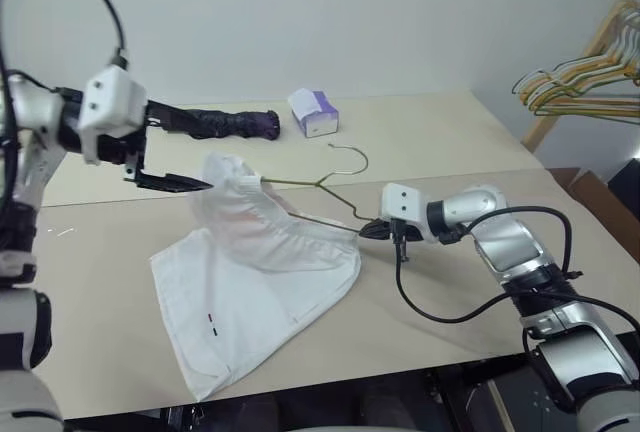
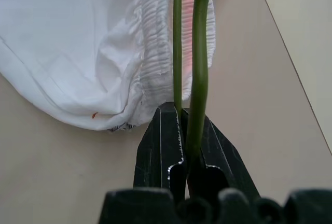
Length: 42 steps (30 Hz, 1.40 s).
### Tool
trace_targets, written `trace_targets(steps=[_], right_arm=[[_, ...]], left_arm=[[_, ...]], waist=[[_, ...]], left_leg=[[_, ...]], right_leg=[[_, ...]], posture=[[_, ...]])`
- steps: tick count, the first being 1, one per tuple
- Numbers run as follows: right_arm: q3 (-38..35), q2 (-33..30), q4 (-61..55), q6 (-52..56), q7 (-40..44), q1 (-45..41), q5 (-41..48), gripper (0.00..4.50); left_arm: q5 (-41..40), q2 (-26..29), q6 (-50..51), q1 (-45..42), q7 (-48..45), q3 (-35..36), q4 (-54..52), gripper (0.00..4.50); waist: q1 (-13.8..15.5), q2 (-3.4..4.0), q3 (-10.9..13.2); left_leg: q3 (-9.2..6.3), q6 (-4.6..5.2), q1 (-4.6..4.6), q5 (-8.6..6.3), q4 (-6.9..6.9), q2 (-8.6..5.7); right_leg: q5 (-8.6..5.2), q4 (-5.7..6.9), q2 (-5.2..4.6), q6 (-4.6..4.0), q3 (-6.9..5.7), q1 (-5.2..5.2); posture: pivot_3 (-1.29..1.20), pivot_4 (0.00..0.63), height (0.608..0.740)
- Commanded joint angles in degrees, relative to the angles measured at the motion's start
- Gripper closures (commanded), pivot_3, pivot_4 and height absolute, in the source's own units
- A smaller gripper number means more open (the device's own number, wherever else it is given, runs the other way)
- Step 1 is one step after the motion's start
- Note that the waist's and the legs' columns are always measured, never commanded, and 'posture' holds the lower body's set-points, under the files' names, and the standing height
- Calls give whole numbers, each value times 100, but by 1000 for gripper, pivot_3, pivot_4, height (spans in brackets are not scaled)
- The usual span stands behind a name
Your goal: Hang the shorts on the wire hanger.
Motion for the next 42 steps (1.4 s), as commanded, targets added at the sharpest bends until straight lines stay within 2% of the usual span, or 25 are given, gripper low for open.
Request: trace_targets(steps=[1,6,13,19,26,28,31,34,39,41,42], right_arm=[[-42,84,-91,-21,2,-221,-49,4500],[50,143,-103,113,27,-247,-173,4500],[69,161,-126,251,60,-267,-257,4500],[71,235,-69,305,49,-360,-297,4500],[153,206,-122,382,50,-344,-456,4500],[138,208,-148,337,5,-305,-486,4500],[-5,273,-260,-338,-307,-110,-487,4500],[-239,247,-538,-200,-460,-19,-340,3655],[-851,-170,-1162,468,-721,319,-202,1878],[-1285,-483,-1585,1132,-728,545,1,1190],[-1517,-624,-1789,1799,-708,608,213,801]], left_arm=[[146,-109,-351,-500,-22,-681,352,293],[129,-396,-419,-807,-22,-1205,655,293],[-60,-316,-268,-746,-22,-1807,408,293],[29,-452,-171,-722,-22,-1870,470,2089],[121,-533,-154,-760,-22,-1802,599,4441],[118,-547,-165,-762,-22,-1790,616,4474],[292,-603,-403,-719,-22,-1689,723,4474],[674,-787,-705,-701,-13,-1343,971,4500],[1040,-1003,-834,-712,220,-782,1199,4500],[1196,-1061,-808,-726,404,-595,1294,4500],[1271,-1088,-845,-727,489,-505,1347,4500]], waist=[[4,0,0],[-6,0,0],[-68,0,0],[-63,0,0],[-61,0,0],[-61,0,0],[-62,0,0],[-61,0,0],[-38,0,0],[1,0,0],[5,0,0]], left_leg=[[1,0,-4,0,1,0],[1,3,-16,-1,6,1],[0,3,-14,-1,9,2],[-2,3,-15,-1,12,2],[-3,3,-16,-1,15,2],[-4,3,-16,-1,16,2],[-3,3,-16,-2,15,2],[-3,3,-16,-2,16,1],[-4,3,-20,-2,22,1],[-6,6,-24,-3,23,2],[-5,7,-25,-4,23,1]], right_leg=[[1,-1,0,1,1,-4],[1,-3,0,3,2,-13],[1,5,0,3,4,-15],[1,7,0,3,4,-15],[1,7,0,3,4,-14],[1,8,0,3,4,-14],[1,7,0,3,3,-14],[1,6,0,3,3,-14],[2,6,0,5,1,-13],[3,1,-1,6,-2,-11],[3,-1,-2,7,-2,-11]], posture=[[18,0,740],[7,0,740],[-1,0,740],[-1,0,740],[-1,0,740],[-5,0,740],[-10,0,740],[-11,0,740],[-17,0,740],[-22,0,740],[-22,0,740]])
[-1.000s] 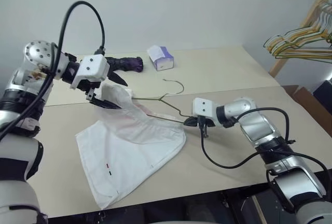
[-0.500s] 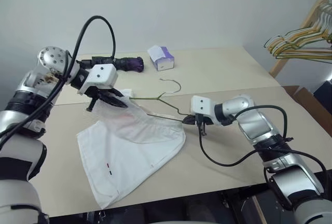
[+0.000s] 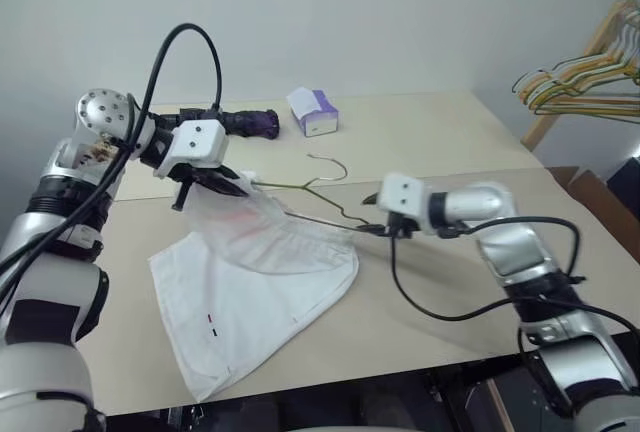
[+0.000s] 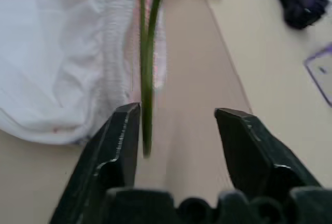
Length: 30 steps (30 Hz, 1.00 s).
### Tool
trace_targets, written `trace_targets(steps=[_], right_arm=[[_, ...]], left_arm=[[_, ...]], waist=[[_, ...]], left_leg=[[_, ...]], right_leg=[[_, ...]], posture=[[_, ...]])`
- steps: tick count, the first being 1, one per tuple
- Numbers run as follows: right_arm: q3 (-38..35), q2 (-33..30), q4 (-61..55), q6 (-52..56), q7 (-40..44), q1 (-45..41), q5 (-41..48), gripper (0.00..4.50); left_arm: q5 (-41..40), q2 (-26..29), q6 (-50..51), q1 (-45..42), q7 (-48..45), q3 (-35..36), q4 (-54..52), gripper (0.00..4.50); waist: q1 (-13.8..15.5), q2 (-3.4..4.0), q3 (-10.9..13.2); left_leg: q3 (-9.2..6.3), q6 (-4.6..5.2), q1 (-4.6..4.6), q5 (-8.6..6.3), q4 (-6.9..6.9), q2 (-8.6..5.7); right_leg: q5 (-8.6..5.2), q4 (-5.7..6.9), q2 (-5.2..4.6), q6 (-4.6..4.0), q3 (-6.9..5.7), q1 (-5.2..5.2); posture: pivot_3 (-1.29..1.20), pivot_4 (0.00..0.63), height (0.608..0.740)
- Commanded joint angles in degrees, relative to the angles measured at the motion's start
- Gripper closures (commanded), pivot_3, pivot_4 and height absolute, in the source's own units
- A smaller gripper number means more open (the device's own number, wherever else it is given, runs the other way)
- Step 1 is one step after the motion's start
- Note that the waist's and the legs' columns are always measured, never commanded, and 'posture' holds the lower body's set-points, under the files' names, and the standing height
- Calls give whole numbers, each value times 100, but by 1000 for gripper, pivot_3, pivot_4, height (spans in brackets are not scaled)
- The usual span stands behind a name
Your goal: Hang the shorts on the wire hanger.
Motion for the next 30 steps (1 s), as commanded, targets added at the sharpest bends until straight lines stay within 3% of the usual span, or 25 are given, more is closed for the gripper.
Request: trace_targets(steps=[1,2,4,6,9,14,20,23,30], right_arm=[[-845,-424,-744,1623,-30,124,565,483],[-1104,-594,-1011,2052,98,356,882,130],[-1476,-787,-1479,2480,230,821,1337,130],[-1728,-559,-1776,3187,96,1189,1893,130],[-1514,153,-1822,3534,-370,1439,2218,130],[-1019,1536,-620,3153,-1187,986,2033,130],[-756,2108,678,2643,-1329,315,1950,130],[-742,2218,1062,2644,-1270,123,2037,671],[-625,2239,1133,2688,-1278,65,2063,3057]], left_arm=[[223,-35,-143,-126,299,471,143,4500],[251,-58,-89,-122,323,562,168,4500],[305,-88,-75,-104,317,704,186,4500],[337,-107,-53,-74,331,832,195,4500],[400,-140,-55,-45,291,962,212,4500],[490,-172,-46,-17,260,1079,224,4500],[565,-203,9,-10,241,1221,154,4500],[596,-222,65,1,244,1275,92,4500],[659,-176,44,37,319,1387,110,4500]], waist=[[6,0,0],[10,0,0],[29,-1,-1],[30,-4,-2],[-62,-8,-6],[-136,-8,-6],[-111,-6,-5],[-82,-7,-5],[-73,-7,-5]], left_leg=[[1,1,-2,0,2,0],[1,1,-2,-1,4,1],[1,1,-1,-1,6,2],[-2,1,3,-1,3,2],[1,1,18,-1,4,4],[6,1,23,-1,6,0],[0,2,1,-1,6,0],[-2,3,-2,-2,9,0],[-5,3,3,-2,10,0]], right_leg=[[0,0,0,1,0,-2],[1,1,0,1,1,-2],[1,3,0,1,0,-1],[1,3,2,1,-3,2],[2,11,4,-1,3,13],[2,24,4,1,18,9],[6,15,3,8,11,0],[8,39,3,10,10,0],[7,54,3,10,9,0]], posture=[[-24,0,740],[-27,0,740],[-27,0,740],[-30,0,740],[-32,0,740],[-22,0,740],[-4,0,740],[12,0,740],[19,0,740]])
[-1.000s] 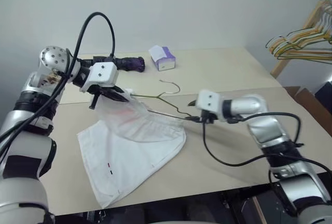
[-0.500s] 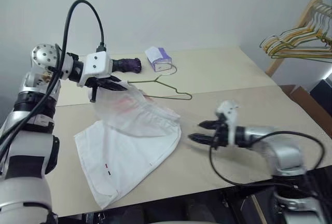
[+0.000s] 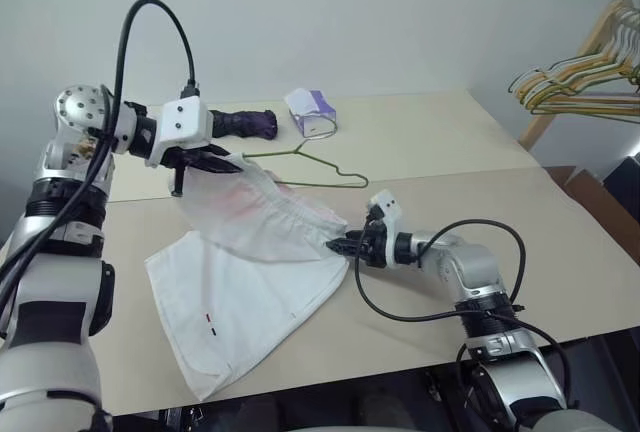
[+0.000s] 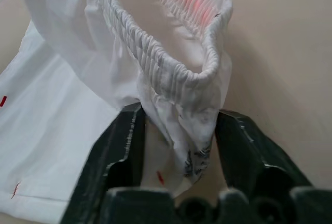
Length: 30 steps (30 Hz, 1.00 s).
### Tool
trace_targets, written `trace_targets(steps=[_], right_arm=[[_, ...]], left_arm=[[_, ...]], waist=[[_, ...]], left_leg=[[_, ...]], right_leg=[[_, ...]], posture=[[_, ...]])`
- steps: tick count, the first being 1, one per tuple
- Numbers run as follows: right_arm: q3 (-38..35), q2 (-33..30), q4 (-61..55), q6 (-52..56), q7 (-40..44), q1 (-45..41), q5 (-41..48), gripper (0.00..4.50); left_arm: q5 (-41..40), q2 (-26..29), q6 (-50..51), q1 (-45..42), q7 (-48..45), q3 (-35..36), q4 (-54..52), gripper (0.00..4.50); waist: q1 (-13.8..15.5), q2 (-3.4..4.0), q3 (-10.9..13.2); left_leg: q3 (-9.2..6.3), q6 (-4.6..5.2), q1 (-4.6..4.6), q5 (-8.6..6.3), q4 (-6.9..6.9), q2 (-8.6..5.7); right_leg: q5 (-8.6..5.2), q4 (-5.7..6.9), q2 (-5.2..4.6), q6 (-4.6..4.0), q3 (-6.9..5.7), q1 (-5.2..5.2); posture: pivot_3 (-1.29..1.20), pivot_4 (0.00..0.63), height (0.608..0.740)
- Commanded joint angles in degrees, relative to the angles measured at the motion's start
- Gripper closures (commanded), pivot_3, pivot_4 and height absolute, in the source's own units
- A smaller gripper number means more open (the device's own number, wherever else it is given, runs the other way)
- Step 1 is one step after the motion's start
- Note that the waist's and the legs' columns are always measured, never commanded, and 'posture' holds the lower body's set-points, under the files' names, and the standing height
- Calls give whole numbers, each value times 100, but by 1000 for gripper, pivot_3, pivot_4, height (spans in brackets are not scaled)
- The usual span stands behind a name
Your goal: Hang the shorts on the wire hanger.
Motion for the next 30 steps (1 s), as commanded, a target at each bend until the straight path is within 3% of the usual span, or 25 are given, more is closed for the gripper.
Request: trace_targets(steps=[1,4,13,23,30], right_arm=[[-10,-4,-148,-95,5,-124,71,3399],[8,-46,-214,-214,-85,-79,-20,4458],[-363,-781,-89,-568,-203,-264,-189,4458],[187,-1913,-1026,-1534,448,-178,-698,4458],[872,-2628,-2113,-1030,1367,-1457,-848,4458]], left_arm=[[27,71,-22,-64,99,213,-106,4500],[-108,114,-9,3,-101,308,-154,4500],[-1143,898,294,549,-477,-333,-991,4500],[-333,546,20,464,-177,-148,-585,4500],[-48,243,-101,232,187,-18,-430,4500]], waist=[[0,0,0],[-2,0,0],[15,1,1],[16,1,1],[-16,7,4]], left_leg=[[0,0,0,0,0,0],[0,0,-2,0,0,0],[0,0,-2,0,0,1],[1,1,-4,-1,1,-1],[8,1,0,-1,10,0]], right_leg=[[0,0,0,0,0,0],[0,0,0,0,0,-1],[0,-1,-1,0,4,-3],[-1,-3,-1,1,2,-3],[-2,-9,-1,1,9,-9]], posture=[[19,0,740],[17,0,740],[12,0,740],[1,0,740],[-23,0,740]])
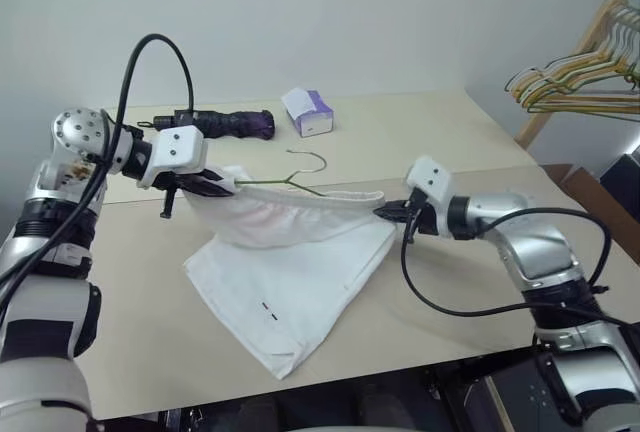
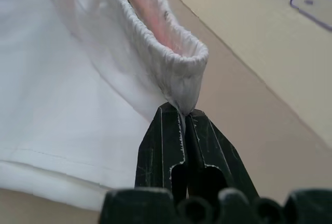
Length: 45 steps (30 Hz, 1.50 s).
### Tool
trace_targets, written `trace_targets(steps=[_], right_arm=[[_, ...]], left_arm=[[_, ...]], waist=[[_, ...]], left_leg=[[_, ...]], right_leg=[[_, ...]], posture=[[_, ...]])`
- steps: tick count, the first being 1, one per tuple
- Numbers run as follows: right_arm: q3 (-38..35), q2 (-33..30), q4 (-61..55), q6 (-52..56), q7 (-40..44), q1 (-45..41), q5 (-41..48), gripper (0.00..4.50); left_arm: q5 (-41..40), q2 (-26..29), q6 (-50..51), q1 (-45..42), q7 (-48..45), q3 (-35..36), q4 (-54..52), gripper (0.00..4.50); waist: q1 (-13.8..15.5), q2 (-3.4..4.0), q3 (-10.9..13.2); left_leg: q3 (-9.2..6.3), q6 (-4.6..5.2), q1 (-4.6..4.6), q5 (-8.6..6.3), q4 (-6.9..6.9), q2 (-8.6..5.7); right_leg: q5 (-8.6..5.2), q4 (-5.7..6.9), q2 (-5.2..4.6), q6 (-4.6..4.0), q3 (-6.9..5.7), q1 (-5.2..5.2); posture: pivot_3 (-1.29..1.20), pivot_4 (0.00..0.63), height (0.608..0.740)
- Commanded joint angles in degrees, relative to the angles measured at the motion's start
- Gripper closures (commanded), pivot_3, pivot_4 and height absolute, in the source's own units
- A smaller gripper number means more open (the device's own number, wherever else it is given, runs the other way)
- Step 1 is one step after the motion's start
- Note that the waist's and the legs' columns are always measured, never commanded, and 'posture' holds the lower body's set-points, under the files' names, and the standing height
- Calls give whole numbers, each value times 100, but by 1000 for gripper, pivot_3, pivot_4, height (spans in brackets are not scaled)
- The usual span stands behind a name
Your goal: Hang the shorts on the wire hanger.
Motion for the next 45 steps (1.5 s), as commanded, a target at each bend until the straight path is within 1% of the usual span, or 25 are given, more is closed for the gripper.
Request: trace_targets(steps=[1,4,7,11,15,19,21,25,39,42,45], right_arm=[[235,-216,-499,288,410,-887,-148,4458],[685,-175,-253,407,465,-1434,-541,4458],[858,16,-56,408,506,-1740,-662,4458],[1060,141,138,302,468,-1844,-959,4458],[1216,250,502,-310,201,-1791,-1409,4458],[1127,355,708,-575,212,-1820,-1499,3411],[1087,373,714,-657,250,-1805,-1508,2697],[1068,375,726,-828,267,-1787,-1563,1437],[654,437,765,-441,415,-1984,-1314,1437],[723,367,753,-664,658,-1905,-1275,1437],[653,600,1100,-557,759,-1935,-1093,1437]], left_arm=[[80,-65,-119,-325,216,262,62,4500],[-12,-184,-44,-376,176,404,44,4500],[-8,-229,-44,-328,142,492,-58,4500],[-71,-273,-38,-247,174,593,-133,4500],[-117,-288,37,-153,134,708,-248,4500],[-114,-287,39,-35,77,740,-354,4500],[-109,-298,63,-15,92,758,-386,4500],[-52,-317,93,-4,144,767,-414,4500],[230,-329,124,-14,513,768,-181,4500],[74,-368,132,17,346,830,-286,4500],[-186,-401,144,67,71,920,-374,4500]], waist=[[0,1,1],[1,1,0],[6,-2,-1],[15,-1,-1],[4,-1,-1],[-8,-1,-1],[-22,-1,-1],[-57,-1,-1],[-113,-1,-1],[-114,-1,-1],[-123,-1,-1]], left_leg=[[0,0,0,0,-1,0],[0,1,1,-1,-2,1],[1,2,-6,-1,1,2],[-1,2,-16,-1,3,1],[1,2,-15,-1,6,1],[0,2,-14,-1,4,1],[0,2,-14,-1,5,1],[-2,2,-15,-1,5,1],[-3,2,-12,-1,5,1],[-3,2,-13,-1,5,1],[-2,2,-13,-1,5,1]], right_leg=[[0,0,0,0,1,-1],[0,3,0,0,-2,2],[0,5,0,0,-5,1],[1,8,-1,0,-8,-3],[1,9,-1,0,-9,-4],[1,10,-1,0,-9,-5],[1,11,-1,0,-8,-5],[1,11,-1,0,-9,-4],[1,13,-1,0,-9,-3],[1,12,-1,0,-9,-3],[1,12,-1,0,-9,-3]], posture=[[-28,0,740],[-32,0,740],[-29,0,740],[-28,0,740],[-26,0,740],[-26,0,740],[-27,0,740],[-26,0,740],[-24,0,740],[-21,0,740],[-21,0,740]])
